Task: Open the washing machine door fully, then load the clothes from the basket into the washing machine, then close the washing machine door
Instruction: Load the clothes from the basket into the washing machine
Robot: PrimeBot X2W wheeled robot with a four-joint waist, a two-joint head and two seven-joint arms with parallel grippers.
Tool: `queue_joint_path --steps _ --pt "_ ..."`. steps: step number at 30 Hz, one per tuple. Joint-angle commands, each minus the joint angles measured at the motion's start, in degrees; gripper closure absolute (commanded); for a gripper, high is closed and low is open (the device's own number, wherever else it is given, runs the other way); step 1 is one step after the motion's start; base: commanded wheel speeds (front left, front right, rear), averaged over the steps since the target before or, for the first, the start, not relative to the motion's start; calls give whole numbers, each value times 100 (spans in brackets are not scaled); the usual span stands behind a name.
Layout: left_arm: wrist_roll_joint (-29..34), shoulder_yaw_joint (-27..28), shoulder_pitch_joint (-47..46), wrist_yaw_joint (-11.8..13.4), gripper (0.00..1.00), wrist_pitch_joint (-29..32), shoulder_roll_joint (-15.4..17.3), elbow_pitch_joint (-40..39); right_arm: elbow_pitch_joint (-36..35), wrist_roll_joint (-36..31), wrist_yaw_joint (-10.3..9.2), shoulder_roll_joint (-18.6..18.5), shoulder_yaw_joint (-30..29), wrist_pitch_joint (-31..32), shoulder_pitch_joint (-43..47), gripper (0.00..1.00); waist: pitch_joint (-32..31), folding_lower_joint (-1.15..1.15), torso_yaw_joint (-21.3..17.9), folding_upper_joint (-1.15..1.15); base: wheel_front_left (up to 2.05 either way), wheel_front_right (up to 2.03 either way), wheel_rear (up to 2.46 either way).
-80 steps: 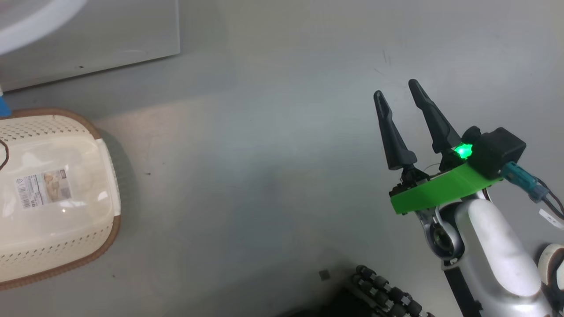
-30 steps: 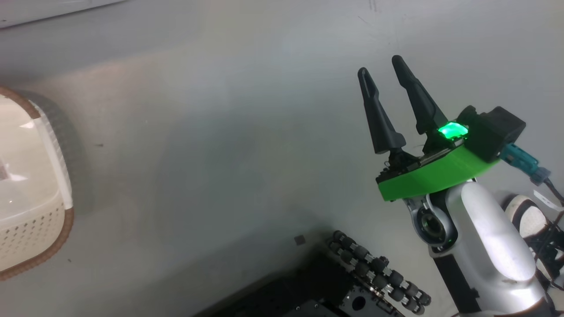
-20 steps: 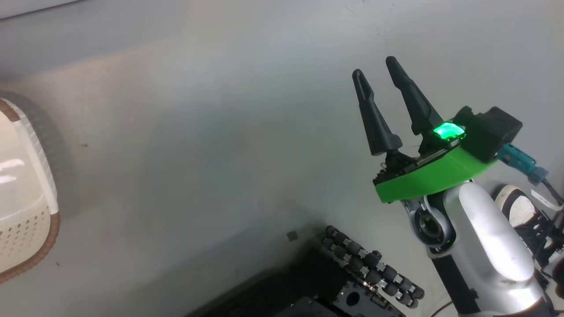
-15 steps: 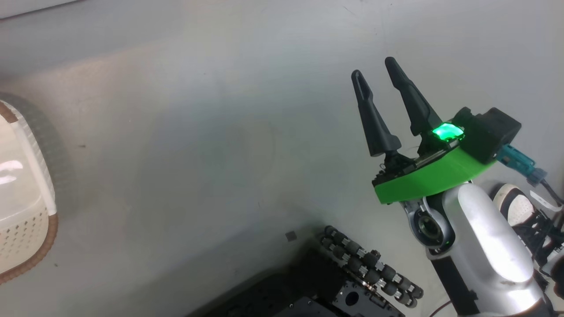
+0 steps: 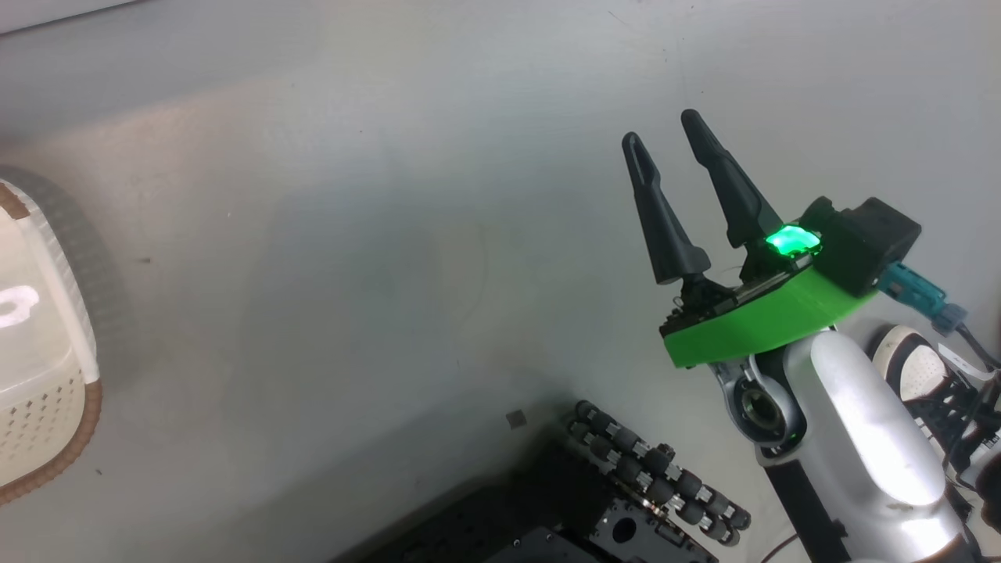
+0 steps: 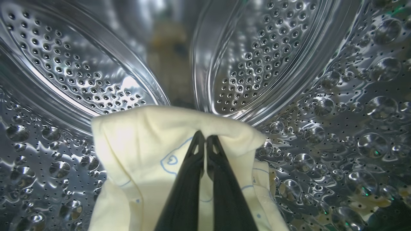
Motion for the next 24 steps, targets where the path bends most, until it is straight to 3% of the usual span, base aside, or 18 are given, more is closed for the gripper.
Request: queue_joint_path --steps 1,3,4,5,16,24 --pt "-133 -86 -277 4 100 -59 92 -47 -144 -12 0 -15 62 -37 275 0 -10 0 0 0 0 0 0" --pt "-220 -175 -291 4 100 -105 69 18 -140 -19 0 -15 57 -37 277 0 -15 0 -2 0 0 0 0" --pt "-255 -213 -304 4 57 -139 56 52 -140 -21 0 -15 55 -37 276 0 -17 0 -3 0 0 0 0" --pt "-277 -251 -320 4 0 -186 45 86 -140 -22 0 -15 53 -37 275 0 -19 0 -4 0 0 0 0" --pt "-606 -635 -303 4 0 -372 18 280 -108 -69 0 -15 15 -37 143 0 -124 0 -2 0 0 0 0" --pt "-1234 -763 264 4 0 -677 128 156 21 -278 0 -15 -118 -37 -24 0 -452 0 94 0 0 0 0"
